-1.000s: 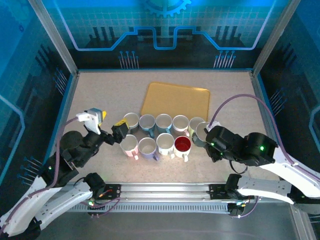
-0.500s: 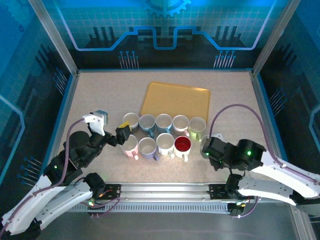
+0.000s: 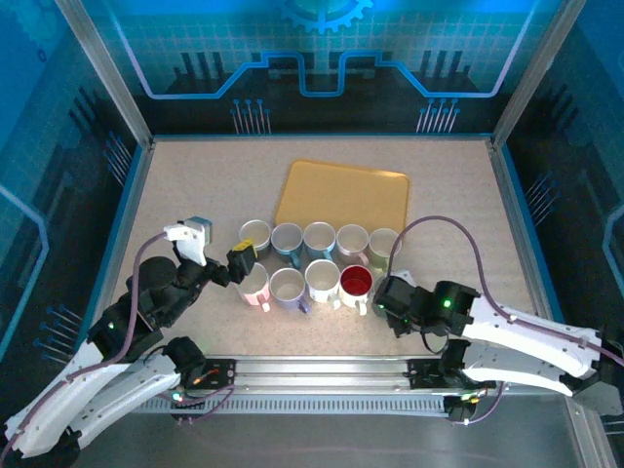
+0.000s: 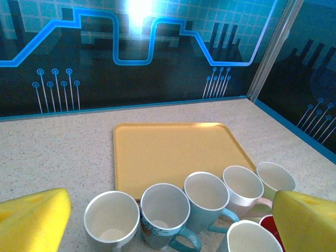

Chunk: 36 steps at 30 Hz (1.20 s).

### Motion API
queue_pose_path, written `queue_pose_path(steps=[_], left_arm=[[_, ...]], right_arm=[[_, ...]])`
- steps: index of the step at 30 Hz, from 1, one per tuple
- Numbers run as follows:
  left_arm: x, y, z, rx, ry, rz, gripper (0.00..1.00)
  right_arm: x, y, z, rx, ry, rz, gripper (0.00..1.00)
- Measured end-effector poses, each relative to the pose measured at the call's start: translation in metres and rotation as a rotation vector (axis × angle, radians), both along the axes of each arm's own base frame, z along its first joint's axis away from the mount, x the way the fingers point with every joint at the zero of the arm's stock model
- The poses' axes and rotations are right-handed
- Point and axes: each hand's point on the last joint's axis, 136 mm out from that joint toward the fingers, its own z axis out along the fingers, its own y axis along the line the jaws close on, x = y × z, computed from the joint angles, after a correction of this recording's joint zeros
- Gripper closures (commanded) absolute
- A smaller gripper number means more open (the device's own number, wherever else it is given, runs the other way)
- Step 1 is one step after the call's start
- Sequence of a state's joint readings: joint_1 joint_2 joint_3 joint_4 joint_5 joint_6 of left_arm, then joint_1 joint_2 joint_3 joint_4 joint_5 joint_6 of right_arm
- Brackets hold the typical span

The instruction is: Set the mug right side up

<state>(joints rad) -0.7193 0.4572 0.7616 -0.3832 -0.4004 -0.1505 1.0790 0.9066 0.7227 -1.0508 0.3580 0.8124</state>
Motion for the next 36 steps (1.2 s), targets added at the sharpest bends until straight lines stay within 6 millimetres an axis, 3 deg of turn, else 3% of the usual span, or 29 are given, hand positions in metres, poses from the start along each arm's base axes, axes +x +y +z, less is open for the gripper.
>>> queue_pose_path(steps=[6,19,36], left_arm=[[0.0,0.0,-0.001,0.001,0.001,0.0,0.01],[0.001,-0.001,-0.005,0.006,0.006,0.0,0.01],[0.004,-0.005,-0.009,0.017,0.021,-0.005,0.01]], right_arm=[[0.004,0.001,-0.014,0.003,0.004,-0.021,1.0],[0.025,-0.001,-0.02,0.056,-0.018,-0.101,1.0],[0.034,0.004,-0.025,0.041,-0.015,-0.086,0.7]])
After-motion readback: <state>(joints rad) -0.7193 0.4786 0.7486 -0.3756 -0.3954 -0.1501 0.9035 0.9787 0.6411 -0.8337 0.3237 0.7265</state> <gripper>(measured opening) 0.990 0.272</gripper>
